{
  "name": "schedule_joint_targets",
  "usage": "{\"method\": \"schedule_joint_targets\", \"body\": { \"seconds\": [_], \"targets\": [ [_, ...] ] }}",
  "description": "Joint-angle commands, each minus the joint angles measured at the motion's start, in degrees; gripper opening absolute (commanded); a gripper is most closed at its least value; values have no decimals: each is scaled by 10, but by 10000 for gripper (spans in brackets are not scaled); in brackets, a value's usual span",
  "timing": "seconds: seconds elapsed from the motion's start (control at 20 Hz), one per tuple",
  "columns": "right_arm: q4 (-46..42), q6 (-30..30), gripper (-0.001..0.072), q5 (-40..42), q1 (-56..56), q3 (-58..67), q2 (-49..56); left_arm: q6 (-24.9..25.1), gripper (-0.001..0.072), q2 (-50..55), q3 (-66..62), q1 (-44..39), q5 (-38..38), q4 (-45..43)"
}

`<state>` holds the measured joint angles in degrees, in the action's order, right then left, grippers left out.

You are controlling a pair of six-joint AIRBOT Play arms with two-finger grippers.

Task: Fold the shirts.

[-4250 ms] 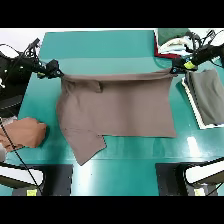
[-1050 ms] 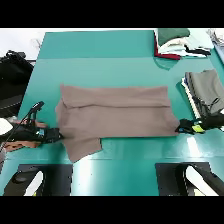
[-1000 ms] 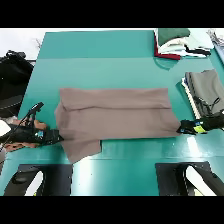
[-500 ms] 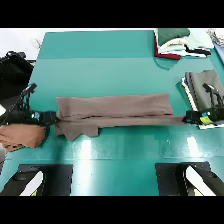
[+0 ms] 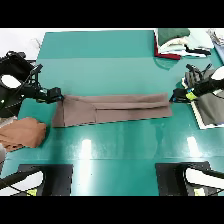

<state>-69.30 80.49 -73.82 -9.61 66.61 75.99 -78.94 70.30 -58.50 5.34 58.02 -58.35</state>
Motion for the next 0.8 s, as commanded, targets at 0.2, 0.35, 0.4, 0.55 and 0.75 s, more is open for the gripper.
{"method": "schedule_joint_targets", "body": {
  "seconds": [0.2,0.35,0.4,0.55,0.75],
  "targets": [
    [68,-46,391,-20,-86,33,44,0,245,22,-29,0,-13,39],
    [93,-75,514,-18,-142,-26,53,1,25,22,-29,-14,-19,64],
    [122,-89,539,-24,-154,-41,69,1,25,23,-29,-32,-25,64],
    [217,-139,556,-25,-163,-72,124,-3,24,31,-29,-114,-66,63],
    [280,-151,531,12,-119,-73,174,-52,24,70,-31,-213,-137,68]
  ]
}}
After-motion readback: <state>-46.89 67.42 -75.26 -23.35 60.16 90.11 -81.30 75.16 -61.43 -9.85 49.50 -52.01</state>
